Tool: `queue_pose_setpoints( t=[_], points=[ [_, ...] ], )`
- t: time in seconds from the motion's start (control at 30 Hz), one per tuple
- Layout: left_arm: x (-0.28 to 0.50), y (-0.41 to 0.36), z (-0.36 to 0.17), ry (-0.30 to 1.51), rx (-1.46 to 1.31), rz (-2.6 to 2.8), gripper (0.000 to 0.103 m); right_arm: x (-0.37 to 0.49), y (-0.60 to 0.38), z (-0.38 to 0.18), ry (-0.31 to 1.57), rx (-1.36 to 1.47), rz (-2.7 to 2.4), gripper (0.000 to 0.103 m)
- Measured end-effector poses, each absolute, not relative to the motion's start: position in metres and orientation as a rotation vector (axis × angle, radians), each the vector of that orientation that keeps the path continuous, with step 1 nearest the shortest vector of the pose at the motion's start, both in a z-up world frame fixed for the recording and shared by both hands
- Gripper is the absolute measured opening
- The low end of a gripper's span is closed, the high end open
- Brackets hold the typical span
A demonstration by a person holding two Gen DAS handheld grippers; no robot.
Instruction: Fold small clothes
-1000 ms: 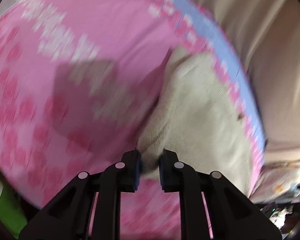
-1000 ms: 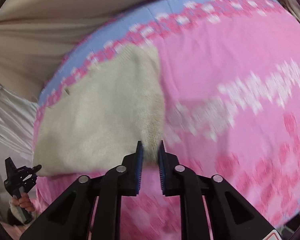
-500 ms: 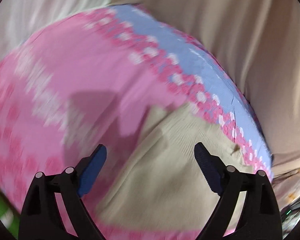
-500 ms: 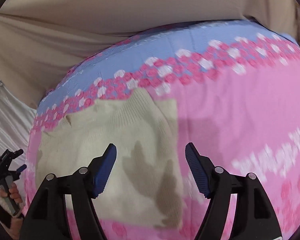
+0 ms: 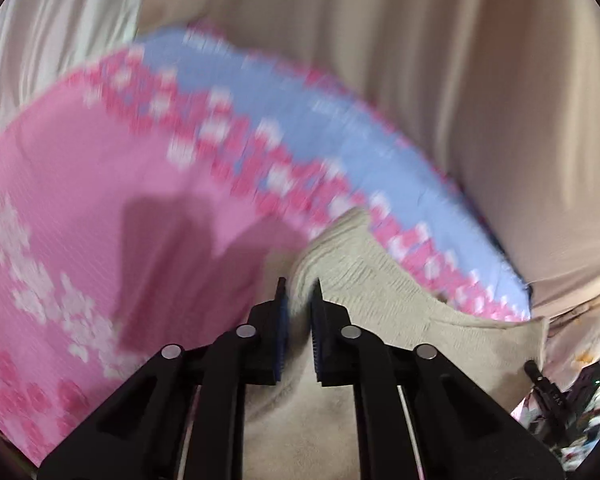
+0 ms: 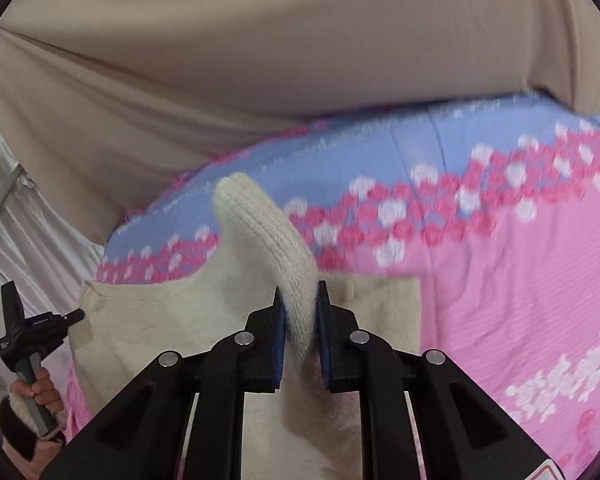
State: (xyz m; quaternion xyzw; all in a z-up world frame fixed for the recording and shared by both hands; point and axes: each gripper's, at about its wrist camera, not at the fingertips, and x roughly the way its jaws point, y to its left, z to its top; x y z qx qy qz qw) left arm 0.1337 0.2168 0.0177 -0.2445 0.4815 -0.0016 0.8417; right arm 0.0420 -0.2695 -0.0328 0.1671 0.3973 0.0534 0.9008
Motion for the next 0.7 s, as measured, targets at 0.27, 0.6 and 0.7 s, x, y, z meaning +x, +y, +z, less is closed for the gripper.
queue_pose_setpoints(
  t=[0.27, 0.6, 0.7],
  points=[
    [0.179, 0.198, -0.056, 1.245, -0.380, 0.194, 0.034, 0.083, -0.297, -0.118, 1.032, 0.373, -0.073, 0.023],
    [0.102, 0.131, -0.033, 1.124, -0.232, 0.101, 0.071, 0.045, -0.249, -0.148, 1.097, 0.217, -0.033, 0.022],
    [0.091, 0.118, -0.055, 1.195, -0.195, 0.127, 0.071, 0.034, -0.245, -0.120, 1.045, 0.212, -0.031, 0.029]
  ],
)
